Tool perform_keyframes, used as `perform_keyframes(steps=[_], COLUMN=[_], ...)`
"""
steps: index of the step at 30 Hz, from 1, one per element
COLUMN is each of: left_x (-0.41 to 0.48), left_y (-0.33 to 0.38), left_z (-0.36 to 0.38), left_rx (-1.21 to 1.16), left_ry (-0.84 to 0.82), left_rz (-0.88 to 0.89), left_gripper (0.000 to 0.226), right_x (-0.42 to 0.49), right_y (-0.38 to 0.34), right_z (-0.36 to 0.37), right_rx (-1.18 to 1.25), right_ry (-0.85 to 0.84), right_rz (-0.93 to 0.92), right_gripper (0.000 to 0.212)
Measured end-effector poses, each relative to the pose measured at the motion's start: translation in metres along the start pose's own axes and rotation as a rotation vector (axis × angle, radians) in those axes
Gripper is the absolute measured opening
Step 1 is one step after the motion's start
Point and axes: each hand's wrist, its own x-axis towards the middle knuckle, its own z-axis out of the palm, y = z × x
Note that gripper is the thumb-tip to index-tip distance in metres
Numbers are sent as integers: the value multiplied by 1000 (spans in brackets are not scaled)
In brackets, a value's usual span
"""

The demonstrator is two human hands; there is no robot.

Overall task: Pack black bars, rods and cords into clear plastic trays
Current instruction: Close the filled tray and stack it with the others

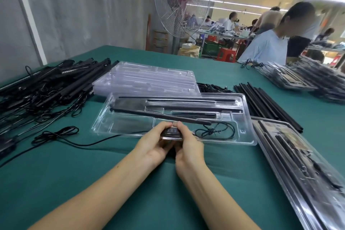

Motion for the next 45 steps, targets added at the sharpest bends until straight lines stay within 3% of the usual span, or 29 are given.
perform_keyframes(steps=[4,9,11,14,16,19,22,25,27,28,30,32,34,38,43,45], left_x=[0,1,-3,-21,-39,-64,-86,-83,-59,-45,-18,-3,6,24,27,27], left_y=[1,2,8,22,32,55,90,119,128,129,127,116,106,101,85,82], left_z=[1,-1,-3,1,5,8,16,40,53,57,57,50,35,20,22,20], left_rx=[-6,101,224,528,909,1458,1573,1343,1499,1701,1951,1749,1488,1089,844,701], left_ry=[-55,-56,-159,-437,-564,-767,-925,-770,-487,-346,-246,-375,-446,-496,-326,-264], left_rz=[56,10,-71,-235,-241,-98,142,469,721,768,527,138,8,78,291,318], left_gripper=[41,18,11,38,50,43,33,30,32,40,53,51,47,44,27,25], right_x=[0,4,7,13,17,21,25,30,32,32,30,31,32,31,22,21], right_y=[-3,-4,-11,-30,-42,-57,-75,-93,-98,-99,-97,-95,-91,-88,-89,-92], right_z=[1,0,-3,-9,-15,-20,-25,-34,-38,-38,-37,-37,-37,-41,-45,-48], right_rx=[29,-53,-133,-82,0,43,-19,-55,-93,-107,-123,-135,-173,-125,-570,-639], right_ry=[-16,11,37,110,162,142,95,0,-78,-107,-151,-178,-190,-405,-614,-686], right_rz=[11,-1,-39,-43,-60,-136,-261,-332,-333,-310,-243,-188,-158,-10,187,247], right_gripper=[7,4,6,13,16,17,19,20,33,37,38,39,40,73,62,55])
